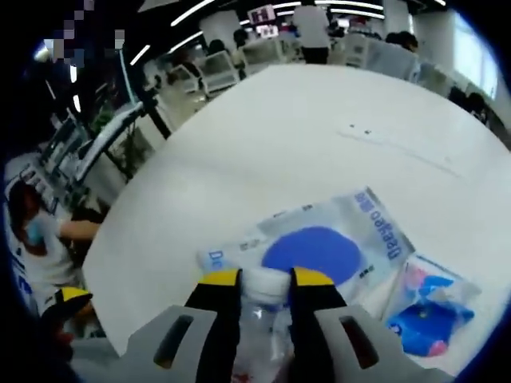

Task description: Arrange the tabletop items into an orderly group along one side of the table until the central work area is clear of visible clutter.

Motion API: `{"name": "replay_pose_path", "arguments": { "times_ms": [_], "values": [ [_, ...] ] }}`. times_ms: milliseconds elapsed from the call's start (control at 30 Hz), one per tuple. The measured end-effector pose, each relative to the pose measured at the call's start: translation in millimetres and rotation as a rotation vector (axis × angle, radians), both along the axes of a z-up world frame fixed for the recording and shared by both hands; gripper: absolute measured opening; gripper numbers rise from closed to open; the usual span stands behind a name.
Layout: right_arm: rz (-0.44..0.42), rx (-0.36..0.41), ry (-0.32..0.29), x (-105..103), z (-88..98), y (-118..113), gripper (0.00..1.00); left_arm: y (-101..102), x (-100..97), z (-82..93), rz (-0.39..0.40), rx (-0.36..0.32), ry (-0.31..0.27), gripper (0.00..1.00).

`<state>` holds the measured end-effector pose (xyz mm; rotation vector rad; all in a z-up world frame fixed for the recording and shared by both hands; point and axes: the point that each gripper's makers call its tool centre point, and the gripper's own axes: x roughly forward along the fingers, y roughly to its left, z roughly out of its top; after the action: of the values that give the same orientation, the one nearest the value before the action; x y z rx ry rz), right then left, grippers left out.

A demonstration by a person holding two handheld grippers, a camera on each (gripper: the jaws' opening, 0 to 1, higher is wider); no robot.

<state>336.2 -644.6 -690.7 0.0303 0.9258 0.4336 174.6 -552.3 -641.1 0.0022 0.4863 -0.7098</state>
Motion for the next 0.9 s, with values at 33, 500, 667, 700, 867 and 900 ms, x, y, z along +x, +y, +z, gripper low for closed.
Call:
{"name": "replay_pose_path", "arguments": {
  "times_ms": [33,500,667,700,867,900],
  "values": [
    [0.000,0.002,-0.019,-1.0,4.1,0.2,0.19,-1.9,0.0,0.1,-0.002,-0.005,0.002,0.95],
    [0.027,-0.009,-0.178,-16.3,42.0,2.4,0.19,-16.5,14.7,-3.8,-0.017,-0.052,0.031,0.92],
    [0.020,-0.004,-0.211,-20.4,50.0,3.1,0.19,-16.3,18.5,-6.9,-0.012,-0.060,0.040,0.92],
    [0.022,-0.005,-0.220,-22.1,52.7,3.7,0.19,-16.2,19.0,-6.7,-0.009,-0.064,0.041,0.92],
    [0.021,-0.002,-0.269,-28.6,63.9,7.2,0.19,-16.3,19.0,-8.8,-0.007,-0.066,0.046,0.92],
    [0.024,0.000,-0.279,-29.8,65.7,8.7,0.19,-16.4,18.8,-9.3,-0.007,-0.066,0.048,0.92]
  ]
}}
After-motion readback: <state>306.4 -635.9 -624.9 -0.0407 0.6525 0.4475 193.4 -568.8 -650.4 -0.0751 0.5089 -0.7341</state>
